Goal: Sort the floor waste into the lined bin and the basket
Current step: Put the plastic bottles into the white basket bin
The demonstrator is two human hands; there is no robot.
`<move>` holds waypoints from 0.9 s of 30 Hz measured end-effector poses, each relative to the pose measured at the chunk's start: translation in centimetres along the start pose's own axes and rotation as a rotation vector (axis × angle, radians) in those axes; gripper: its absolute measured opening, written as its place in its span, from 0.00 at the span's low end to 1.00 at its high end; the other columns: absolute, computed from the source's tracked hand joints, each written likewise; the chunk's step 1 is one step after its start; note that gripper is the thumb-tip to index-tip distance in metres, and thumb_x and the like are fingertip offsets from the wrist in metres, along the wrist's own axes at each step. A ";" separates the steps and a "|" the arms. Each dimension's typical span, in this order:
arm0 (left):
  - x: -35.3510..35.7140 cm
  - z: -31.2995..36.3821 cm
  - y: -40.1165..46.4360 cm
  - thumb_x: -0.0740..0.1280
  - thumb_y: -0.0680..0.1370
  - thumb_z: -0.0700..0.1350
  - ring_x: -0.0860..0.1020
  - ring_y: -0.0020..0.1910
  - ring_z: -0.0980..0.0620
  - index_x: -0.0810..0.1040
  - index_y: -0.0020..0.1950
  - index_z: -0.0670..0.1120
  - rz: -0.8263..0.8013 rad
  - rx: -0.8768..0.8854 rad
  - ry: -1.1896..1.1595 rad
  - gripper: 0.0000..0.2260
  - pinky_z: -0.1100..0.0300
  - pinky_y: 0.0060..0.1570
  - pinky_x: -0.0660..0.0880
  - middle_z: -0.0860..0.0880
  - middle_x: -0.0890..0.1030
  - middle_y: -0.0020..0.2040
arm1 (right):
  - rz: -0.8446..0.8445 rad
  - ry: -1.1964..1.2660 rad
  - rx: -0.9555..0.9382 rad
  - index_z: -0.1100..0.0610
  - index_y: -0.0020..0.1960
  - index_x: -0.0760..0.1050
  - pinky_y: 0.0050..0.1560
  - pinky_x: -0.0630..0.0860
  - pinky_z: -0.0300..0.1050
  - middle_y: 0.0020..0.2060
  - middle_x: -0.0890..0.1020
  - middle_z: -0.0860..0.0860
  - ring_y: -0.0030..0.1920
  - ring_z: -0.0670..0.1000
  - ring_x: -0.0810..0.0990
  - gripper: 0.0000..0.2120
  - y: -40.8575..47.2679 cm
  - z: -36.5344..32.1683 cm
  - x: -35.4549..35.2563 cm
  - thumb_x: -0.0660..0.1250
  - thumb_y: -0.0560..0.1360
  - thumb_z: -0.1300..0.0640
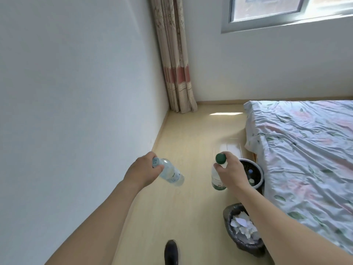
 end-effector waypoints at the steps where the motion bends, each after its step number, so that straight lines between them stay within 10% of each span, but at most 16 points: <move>1: 0.4 0.0 3.1 0.64 0.75 0.52 0.74 0.35 0.51 0.72 0.48 0.50 -0.024 0.025 -0.007 0.07 0.59 0.34 0.71 0.50 0.79 0.42 | 0.030 -0.004 0.026 0.56 0.62 0.71 0.54 0.66 0.42 0.56 0.75 0.52 0.53 0.50 0.71 0.15 2.0 0.4 0.4 0.65 0.76 0.58; 12: 4.3 10.0 27.8 0.66 0.73 0.50 0.75 0.36 0.51 0.73 0.45 0.49 -0.213 0.282 -0.112 0.07 0.58 0.34 0.71 0.50 0.78 0.41 | 0.308 -0.119 0.193 0.56 0.57 0.74 0.50 0.66 0.40 0.48 0.77 0.50 0.49 0.49 0.73 0.12 16.7 0.3 -2.6 0.69 0.74 0.58; 27: 25.0 30.4 42.9 0.62 0.76 0.51 0.76 0.37 0.49 0.73 0.51 0.49 -0.502 0.550 0.215 0.08 0.57 0.35 0.71 0.50 0.79 0.42 | 0.396 0.002 0.604 0.51 0.51 0.69 0.47 0.69 0.42 0.47 0.75 0.50 0.48 0.51 0.74 0.10 31.6 18.1 -10.9 0.68 0.73 0.58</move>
Point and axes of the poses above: each hand's wrist, its own y-axis towards the middle knuckle, its own x-axis out of the palm, z = x × y, the point moved 6 cm from there along y, towards the middle knuckle
